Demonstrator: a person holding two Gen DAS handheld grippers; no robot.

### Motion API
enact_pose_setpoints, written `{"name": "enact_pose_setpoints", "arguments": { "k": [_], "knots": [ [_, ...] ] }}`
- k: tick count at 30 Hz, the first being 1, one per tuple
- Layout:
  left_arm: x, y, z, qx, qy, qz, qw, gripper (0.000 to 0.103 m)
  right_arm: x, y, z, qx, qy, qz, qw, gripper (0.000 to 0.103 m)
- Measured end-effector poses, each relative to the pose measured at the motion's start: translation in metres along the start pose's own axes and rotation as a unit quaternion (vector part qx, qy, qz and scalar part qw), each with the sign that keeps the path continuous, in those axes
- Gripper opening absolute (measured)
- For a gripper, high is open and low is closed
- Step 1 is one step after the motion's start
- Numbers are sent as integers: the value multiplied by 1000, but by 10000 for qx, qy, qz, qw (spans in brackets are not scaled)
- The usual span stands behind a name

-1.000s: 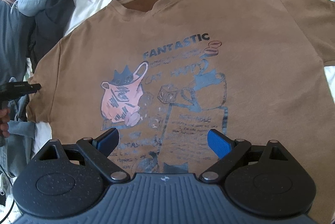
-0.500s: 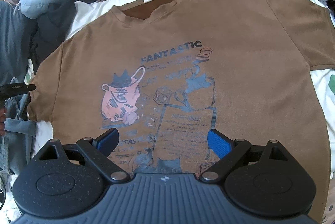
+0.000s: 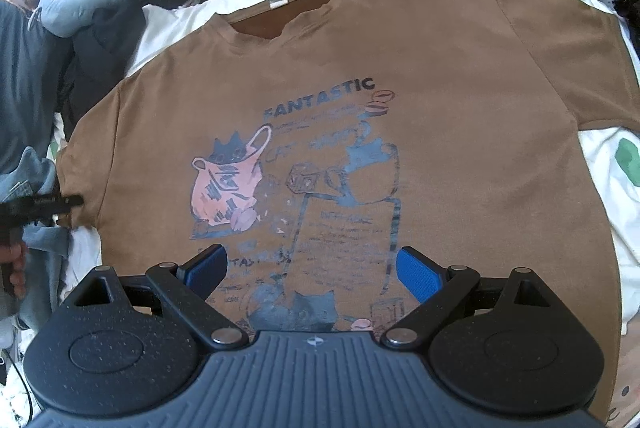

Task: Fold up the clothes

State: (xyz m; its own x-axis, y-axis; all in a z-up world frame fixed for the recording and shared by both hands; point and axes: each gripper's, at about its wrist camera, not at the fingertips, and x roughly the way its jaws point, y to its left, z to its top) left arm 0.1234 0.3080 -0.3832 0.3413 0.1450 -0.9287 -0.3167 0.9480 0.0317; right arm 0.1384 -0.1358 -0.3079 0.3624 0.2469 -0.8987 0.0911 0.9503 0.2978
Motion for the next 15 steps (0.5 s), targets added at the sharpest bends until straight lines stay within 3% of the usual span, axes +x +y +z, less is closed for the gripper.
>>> {"name": "enact_pose_setpoints", "arguments": {
  "k": [3,15],
  "knots": [
    [-1,14,-7,-137,91,136,9998,44,-1,-3,-2,20,-10,-19,10000,95],
    [1,38,-9,-467,314,-67,9984,45,5,-2,-12,-188,146,-77,9997,95]
  ]
}}
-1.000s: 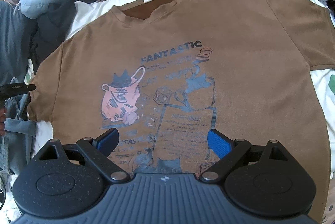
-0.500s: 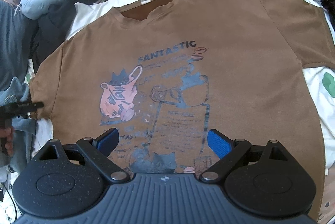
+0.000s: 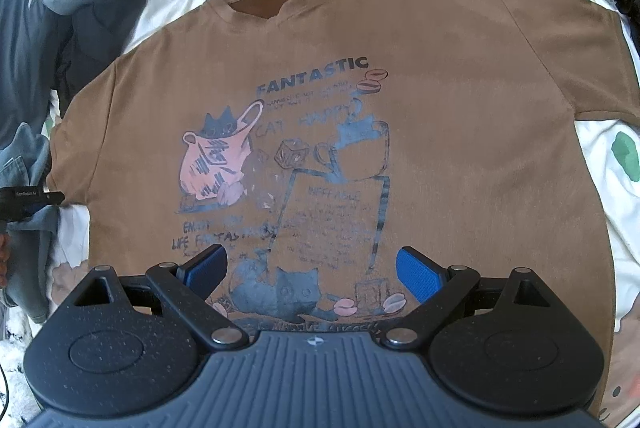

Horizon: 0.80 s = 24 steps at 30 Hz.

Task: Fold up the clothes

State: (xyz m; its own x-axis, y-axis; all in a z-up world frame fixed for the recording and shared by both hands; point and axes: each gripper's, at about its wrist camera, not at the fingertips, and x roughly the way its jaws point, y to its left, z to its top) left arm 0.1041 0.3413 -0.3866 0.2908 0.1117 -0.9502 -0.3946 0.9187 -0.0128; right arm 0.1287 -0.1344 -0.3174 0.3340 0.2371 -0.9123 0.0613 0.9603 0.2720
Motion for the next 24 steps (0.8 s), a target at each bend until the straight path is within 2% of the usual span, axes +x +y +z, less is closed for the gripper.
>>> {"name": "enact_pose_setpoints", "arguments": {
  "k": [3,6,9,13,15,20,24],
  "knots": [
    [3,11,3,-236,52,-105,9997,43,-1,-2,1,30,-21,-9,10000,95],
    [6,23,4,-696,61,-221,9973,40,1,-3,-1,38,7,-34,10000,95],
    [7,23,7,-905,97,-192,9957,40,3,-3,-2,0,50,-53,10000,95],
    [1,18,8,-910,134,-135,9957,40,3,-3,-2,-21,54,-42,10000,95],
    [-7,16,8,-897,110,-105,9959,42,2,-3,0,-11,36,-25,10000,95],
    [-26,1,11,-437,-32,2,9990,55,-3,-3,5,64,-67,46,9999,95],
    [-38,-13,21,-292,-198,-118,9993,55,-7,-3,8,108,-180,72,9998,95]
  ]
}}
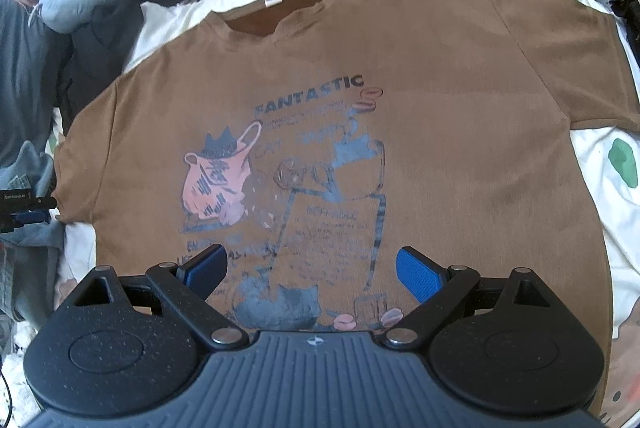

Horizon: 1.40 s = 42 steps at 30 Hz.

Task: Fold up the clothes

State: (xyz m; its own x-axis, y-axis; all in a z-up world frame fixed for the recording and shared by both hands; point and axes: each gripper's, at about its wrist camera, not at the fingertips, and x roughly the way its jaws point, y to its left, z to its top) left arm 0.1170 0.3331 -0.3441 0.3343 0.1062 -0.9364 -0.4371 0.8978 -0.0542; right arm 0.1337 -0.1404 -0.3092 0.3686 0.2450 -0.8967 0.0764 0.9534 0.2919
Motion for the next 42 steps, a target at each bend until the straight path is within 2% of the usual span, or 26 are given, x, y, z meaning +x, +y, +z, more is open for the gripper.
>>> {"name": "enact_pose_setpoints", "arguments": {
  "k": [6,13,20,28,36,39,42],
  "knots": [
    [3,-36,19,140,-288,-473,9984,54,4,-7,7,-101,-146,-235,9996,95],
    [20,-93,29,659,-407,-697,9946,54,19,-30,30,-82,-349,-748,9966,95],
    [37,-129,43,1033,-541,-770,9902,54,44,-54,60,-115,-418,-1067,9933,95],
    [59,-151,53,1237,-644,-775,9872,54,74,-68,96,-325,-486,-1176,9913,94],
    [81,-140,70,1071,-637,-482,9910,54,108,-64,132,-603,-575,-1063,9908,93],
    [84,-138,73,1051,-666,-455,9912,54,117,-67,145,-670,-666,-973,9908,88],
    [80,-141,72,1055,-768,-401,9906,54,126,-68,158,-808,-785,-890,9896,88]
  ]
}}
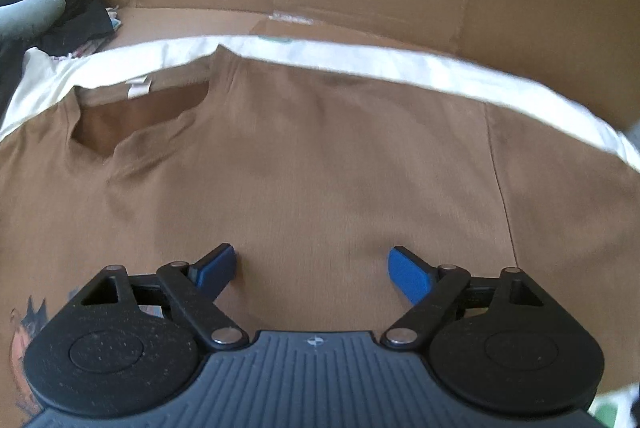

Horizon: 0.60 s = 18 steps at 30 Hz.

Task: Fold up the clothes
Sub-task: 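Move both open tools over the collar of the brown t-shirt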

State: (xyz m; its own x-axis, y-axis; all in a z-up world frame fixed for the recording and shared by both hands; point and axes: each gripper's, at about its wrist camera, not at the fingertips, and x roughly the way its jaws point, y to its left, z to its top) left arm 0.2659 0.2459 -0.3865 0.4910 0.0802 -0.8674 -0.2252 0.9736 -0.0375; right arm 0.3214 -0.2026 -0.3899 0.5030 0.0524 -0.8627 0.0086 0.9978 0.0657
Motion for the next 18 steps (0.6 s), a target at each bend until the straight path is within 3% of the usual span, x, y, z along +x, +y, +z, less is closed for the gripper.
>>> {"name": "enact_pose_setpoints", "arguments": {
  "k": [9,14,18],
  "knots": [
    [-12,-31,3,123,-288,-445,9985,54,25,-2,34,-189,-295,186,9992,84],
    [-3,-61,12,436,-391,-636,9963,54,38,-2,51,-327,-361,200,9986,84],
    [6,-78,20,478,-349,-782,9952,47,47,-4,64,-304,-427,210,9984,85]
  ]
}}
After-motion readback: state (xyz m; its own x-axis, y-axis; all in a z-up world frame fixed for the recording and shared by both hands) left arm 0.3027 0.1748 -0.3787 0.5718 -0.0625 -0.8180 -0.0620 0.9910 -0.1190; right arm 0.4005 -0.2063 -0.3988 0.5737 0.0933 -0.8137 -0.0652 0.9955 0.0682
